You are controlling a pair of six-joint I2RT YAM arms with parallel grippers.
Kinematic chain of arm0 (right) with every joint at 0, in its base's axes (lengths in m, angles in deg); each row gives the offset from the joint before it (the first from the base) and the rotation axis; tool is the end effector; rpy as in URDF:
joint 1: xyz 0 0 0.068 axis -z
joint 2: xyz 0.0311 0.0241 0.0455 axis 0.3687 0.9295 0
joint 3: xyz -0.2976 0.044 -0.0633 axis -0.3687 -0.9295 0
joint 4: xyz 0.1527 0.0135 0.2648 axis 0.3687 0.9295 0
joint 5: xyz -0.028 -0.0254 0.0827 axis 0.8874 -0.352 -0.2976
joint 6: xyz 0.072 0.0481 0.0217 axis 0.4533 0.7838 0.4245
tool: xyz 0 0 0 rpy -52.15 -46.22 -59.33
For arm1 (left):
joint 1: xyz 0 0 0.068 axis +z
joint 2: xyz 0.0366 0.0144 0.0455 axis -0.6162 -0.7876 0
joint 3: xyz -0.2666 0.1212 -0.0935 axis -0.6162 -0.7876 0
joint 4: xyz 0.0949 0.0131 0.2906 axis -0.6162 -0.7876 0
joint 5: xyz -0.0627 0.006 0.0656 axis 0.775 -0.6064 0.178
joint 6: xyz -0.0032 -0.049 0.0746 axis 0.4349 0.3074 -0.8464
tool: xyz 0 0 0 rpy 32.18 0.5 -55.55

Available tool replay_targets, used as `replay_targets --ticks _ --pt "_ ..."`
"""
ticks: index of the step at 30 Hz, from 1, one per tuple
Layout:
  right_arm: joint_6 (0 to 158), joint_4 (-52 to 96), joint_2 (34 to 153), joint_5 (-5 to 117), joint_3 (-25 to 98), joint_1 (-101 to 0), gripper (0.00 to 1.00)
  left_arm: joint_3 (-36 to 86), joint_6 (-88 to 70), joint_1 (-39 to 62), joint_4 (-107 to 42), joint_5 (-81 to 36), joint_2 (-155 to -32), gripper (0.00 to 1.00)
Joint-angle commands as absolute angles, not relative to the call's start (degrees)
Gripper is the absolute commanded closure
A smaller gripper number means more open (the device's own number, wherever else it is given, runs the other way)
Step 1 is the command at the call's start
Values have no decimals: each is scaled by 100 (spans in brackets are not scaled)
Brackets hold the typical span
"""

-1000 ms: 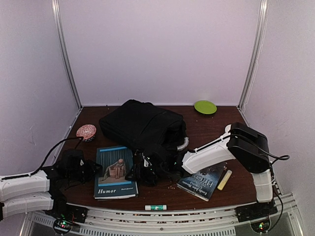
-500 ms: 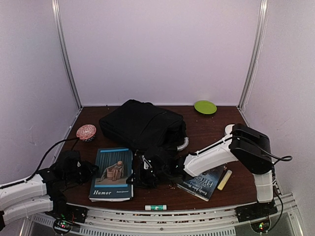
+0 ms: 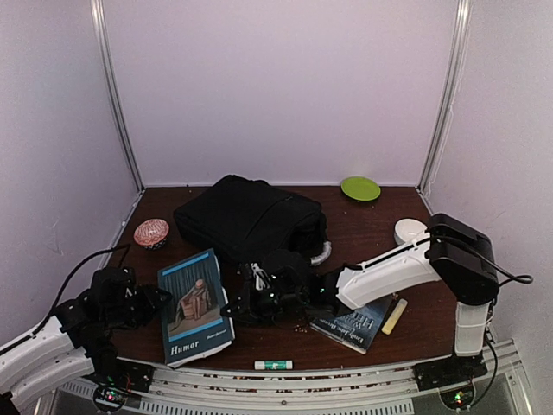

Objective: Pack the student bag
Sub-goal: Pick up the book from the center of the board, then place the book in the student bag.

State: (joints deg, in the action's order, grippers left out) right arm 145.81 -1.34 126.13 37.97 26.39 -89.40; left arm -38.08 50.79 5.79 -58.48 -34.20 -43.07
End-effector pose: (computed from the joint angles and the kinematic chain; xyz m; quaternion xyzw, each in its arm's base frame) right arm 0.1614 0.4857 0.1444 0.0748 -0.8307 -0.5516 0.0063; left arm 0.1415 -0.0835 0.1211 -0.3141 0.8473 -0.3184 0.2864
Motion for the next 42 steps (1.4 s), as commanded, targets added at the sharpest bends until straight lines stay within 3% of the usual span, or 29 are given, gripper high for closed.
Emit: replay_targets --ticks 1,8,13,19,29,42 --pt "14462 -674 12126 3956 2542 -8971 100 -3472 4976 565 -6367 -3437 -3978 44" --pt "14362 -693 11730 3922 2304 -8966 100 -3057 4910 567 -6927 -3588 -3596 31" --pt "14124 -539 11093 3955 1995 -8913 100 -2362 4652 565 -7150 -3682 -3163 3" --pt "13586 -292 9901 4087 1402 -8629 100 -1979 4088 569 -6122 -3260 -2969 2" --pt "12721 304 8227 4060 706 -8191 100 -1943 3854 555 -2615 -786 -4813 2" --pt "12424 257 7821 3812 563 -8149 100 -1454 3789 404 -1477 -121 -6398 2"
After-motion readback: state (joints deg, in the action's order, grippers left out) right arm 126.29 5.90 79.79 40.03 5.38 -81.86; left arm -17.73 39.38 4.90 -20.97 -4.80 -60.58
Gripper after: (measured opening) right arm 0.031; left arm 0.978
